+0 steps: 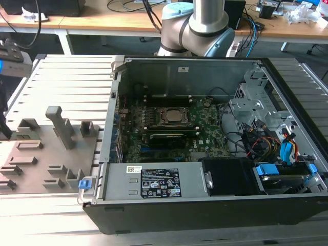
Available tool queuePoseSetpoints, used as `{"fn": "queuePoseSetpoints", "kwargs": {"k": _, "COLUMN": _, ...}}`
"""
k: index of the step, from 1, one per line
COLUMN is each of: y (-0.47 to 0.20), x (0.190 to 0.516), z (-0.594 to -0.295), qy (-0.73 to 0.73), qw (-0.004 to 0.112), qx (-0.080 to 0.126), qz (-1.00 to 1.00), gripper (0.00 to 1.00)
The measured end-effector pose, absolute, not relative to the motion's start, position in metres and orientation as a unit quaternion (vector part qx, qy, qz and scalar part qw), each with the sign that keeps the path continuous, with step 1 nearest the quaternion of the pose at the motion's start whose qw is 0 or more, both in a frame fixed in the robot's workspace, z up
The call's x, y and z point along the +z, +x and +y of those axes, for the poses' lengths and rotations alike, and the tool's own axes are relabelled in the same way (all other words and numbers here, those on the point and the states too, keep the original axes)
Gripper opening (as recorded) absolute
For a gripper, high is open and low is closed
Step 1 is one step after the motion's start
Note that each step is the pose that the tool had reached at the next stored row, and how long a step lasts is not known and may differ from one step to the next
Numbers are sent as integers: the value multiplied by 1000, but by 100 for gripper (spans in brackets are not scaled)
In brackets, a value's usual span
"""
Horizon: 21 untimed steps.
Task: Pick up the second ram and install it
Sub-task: 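Pick up the second ram and move it above second insertion slot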
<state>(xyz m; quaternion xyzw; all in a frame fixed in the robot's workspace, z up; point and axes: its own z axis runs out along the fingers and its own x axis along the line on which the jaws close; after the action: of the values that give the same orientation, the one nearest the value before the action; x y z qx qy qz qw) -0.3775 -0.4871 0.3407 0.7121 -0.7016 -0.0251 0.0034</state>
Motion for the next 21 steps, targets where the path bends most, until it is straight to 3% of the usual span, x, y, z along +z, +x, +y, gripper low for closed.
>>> {"fn": "queuePoseSetpoints", "kwargs": {"k": 11, "y": -377, "x": 404, "z": -487, "qy": 712, "qw": 3, "qx": -25, "qz": -702, "gripper": 14}}
{"fn": "queuePoseSetpoints", "kwargs": {"k": 21, "y": -358, "x": 406, "z": -487, "qy": 712, "qw": 3, "qx": -25, "qz": -702, "gripper": 14}}
